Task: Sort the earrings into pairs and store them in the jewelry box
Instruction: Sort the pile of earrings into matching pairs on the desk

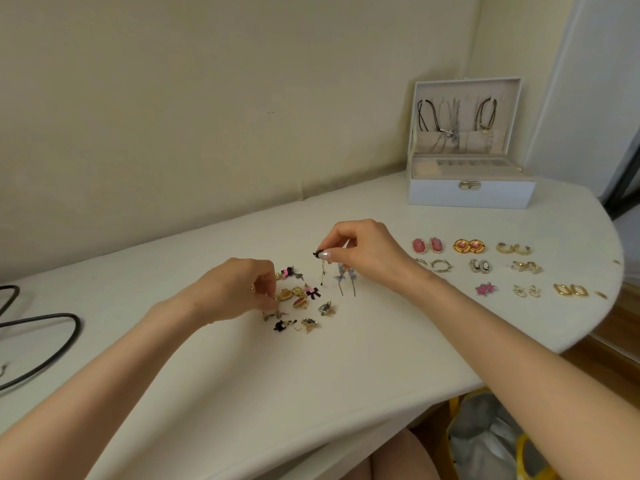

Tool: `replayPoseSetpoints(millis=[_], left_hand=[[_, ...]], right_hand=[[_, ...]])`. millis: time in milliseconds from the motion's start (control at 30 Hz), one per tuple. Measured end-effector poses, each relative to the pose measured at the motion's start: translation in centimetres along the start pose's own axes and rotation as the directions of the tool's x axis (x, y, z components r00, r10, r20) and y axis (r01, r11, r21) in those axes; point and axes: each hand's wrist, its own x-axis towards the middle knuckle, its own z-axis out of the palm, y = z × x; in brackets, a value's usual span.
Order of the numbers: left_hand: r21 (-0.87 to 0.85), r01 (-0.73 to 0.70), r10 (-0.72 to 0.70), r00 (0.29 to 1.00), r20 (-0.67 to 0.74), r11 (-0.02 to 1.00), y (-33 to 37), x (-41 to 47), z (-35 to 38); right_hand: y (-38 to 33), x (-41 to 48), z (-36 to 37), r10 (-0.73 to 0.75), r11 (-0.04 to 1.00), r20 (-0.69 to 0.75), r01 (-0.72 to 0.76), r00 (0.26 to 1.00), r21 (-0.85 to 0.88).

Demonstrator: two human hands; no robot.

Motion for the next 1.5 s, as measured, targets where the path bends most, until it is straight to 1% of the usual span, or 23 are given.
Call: replayPoseSetpoints(millis=[67, 133, 200, 367, 467, 567, 633, 800, 900, 1033, 1167, 1267, 1367, 1500], left_hand=[[-0.023, -0.028, 0.028, 0.999, 0.030, 0.999, 0.6, -0.5, 0.1], [0.023, -0.059, 0.056, 0.992, 0.112, 0.998, 0.9, -0.9, 0.6], [0.068, -0.082, 0.072, 0.988, 0.138, 0.994, 0.9, -1.0, 1.2], [0.090, -0.105, 0.099, 0.992, 0.072, 0.990, 0.9, -1.0, 0.4], [-0.010, -0.136, 0.135, 0.991, -0.023, 0.991, 1.9, -1.1, -0.5], [-0.097, -0.205, 0.194, 0.974, -0.114, 0.974, 3.3, -1.0, -1.1], [-0.138, -0.241, 0.221, 0.965, -0.143, 0.961, 4.2, -0.8, -1.3], [-0.161, -0.318, 0.287, 0.939, -0.191, 0.934, 6.6, -0.1, -1.1], [-0.211, -0.334, 0.305, 0.939, -0.160, 0.919, 7.8, 0.0, -0.6], [-0.271, -0.309, 0.298, 0.951, -0.082, 0.912, 8.9, 0.1, -0.4], [-0.299, -0.314, 0.336, 0.942, 0.025, 0.901, 9.8, -0.4, -0.7], [-0.281, -0.294, 0.330, 0.940, 0.089, 0.914, 10.2, -0.2, 0.0], [-0.212, -0.290, 0.315, 0.944, 0.093, 0.933, 10.4, 0.5, 1.4], [-0.168, -0.285, 0.296, 0.954, 0.044, 0.944, 10.3, 1.8, 2.5]], right_hand=[[0.0, 0.0, 0.0, 0.001, 1.000, 0.003, -0.001, 1.000, 0.001], [-0.1, -0.1, 0.0, -0.001, 1.000, 0.002, 0.001, 1.000, 0.001], [-0.2, -0.1, 0.0, -0.002, 1.000, -0.002, 0.002, 1.000, 0.001], [-0.4, -0.6, -0.6, -0.007, 1.000, -0.006, 0.007, 1.000, -0.007], [-0.6, -1.2, -1.1, -0.006, 1.000, -0.025, 0.006, 1.000, -0.006], [-0.7, -2.1, -1.7, 0.000, 1.000, -0.049, 0.000, 0.999, 0.006], [-0.7, -2.9, -2.2, 0.005, 1.000, -0.062, -0.006, 0.998, -0.011], [-0.4, -4.7, -3.3, 0.022, 0.996, -0.117, -0.032, 0.993, -0.079], [-0.2, -5.8, -4.0, 0.034, 0.996, -0.124, -0.045, 0.992, -0.083], [-0.5, -7.1, -4.7, 0.061, 0.995, -0.088, -0.067, 0.994, -0.069], [-1.2, -8.3, -5.6, 0.124, 0.992, 0.031, -0.123, 0.992, -0.007], [-1.0, -8.8, -5.7, 0.186, 0.981, 0.099, -0.190, 0.978, 0.032], [-0.3, -8.7, -5.3, 0.240, 0.970, 0.086, -0.243, 0.967, 0.026], [1.0, -7.8, -4.8, 0.307, 0.952, 0.033, -0.307, 0.951, -0.004]])
